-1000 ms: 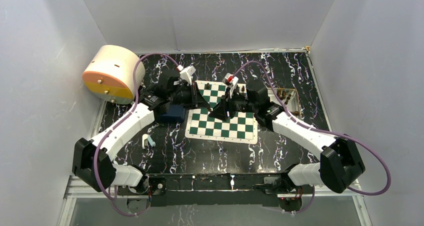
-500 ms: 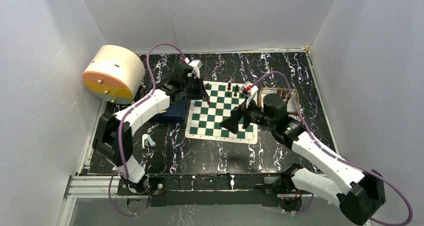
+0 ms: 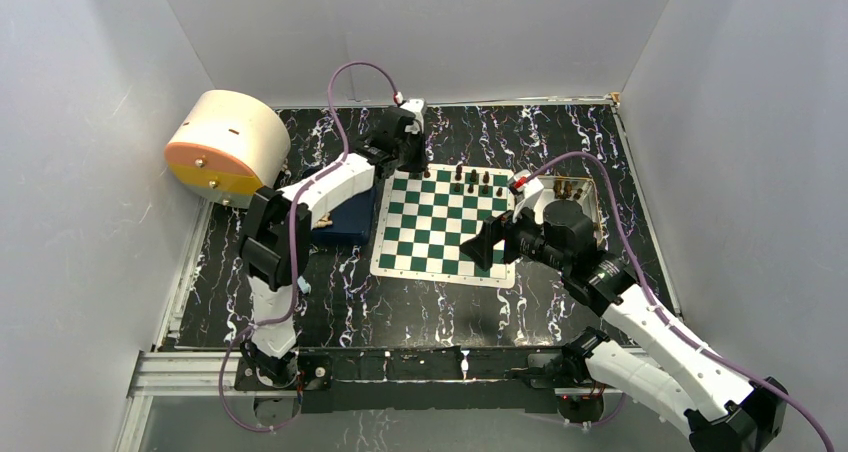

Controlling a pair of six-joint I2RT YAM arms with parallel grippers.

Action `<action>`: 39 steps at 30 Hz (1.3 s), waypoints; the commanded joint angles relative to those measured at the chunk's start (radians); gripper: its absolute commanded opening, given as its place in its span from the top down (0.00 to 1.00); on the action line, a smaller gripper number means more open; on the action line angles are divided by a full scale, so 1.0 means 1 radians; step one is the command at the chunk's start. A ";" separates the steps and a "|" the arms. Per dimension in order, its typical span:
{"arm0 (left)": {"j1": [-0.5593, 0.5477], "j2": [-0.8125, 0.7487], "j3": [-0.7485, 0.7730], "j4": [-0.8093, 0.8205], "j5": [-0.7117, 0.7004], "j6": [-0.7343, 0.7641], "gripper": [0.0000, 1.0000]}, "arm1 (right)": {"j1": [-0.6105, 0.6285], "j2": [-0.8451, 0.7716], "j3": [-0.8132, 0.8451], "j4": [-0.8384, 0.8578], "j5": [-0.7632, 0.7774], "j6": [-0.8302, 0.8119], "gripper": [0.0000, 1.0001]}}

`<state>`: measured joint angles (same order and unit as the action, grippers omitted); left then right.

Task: Set up the chess pieces on the board
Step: Place the chess piece on the chessboard.

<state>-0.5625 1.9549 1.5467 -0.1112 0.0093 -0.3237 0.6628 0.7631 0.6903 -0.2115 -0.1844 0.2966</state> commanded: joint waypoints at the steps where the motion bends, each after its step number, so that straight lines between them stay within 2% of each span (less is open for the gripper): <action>1: -0.019 0.041 0.066 0.044 -0.096 0.080 1.00 | 0.004 0.001 0.047 -0.022 0.058 0.000 0.01; 6: -0.045 0.100 0.107 0.066 -0.155 0.138 1.00 | 0.003 -0.006 0.061 -0.051 0.083 -0.018 0.01; 15: -0.058 0.134 0.060 0.198 -0.197 0.164 1.00 | 0.003 -0.002 0.056 -0.052 0.108 -0.018 0.01; 39: -0.057 0.215 0.045 0.254 -0.216 0.195 1.00 | 0.004 -0.009 0.090 -0.102 0.165 -0.045 0.01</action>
<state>-0.6209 2.1788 1.5955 0.1051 -0.1772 -0.1452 0.6632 0.7673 0.7200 -0.3233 -0.0441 0.2657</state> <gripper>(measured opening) 0.083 0.985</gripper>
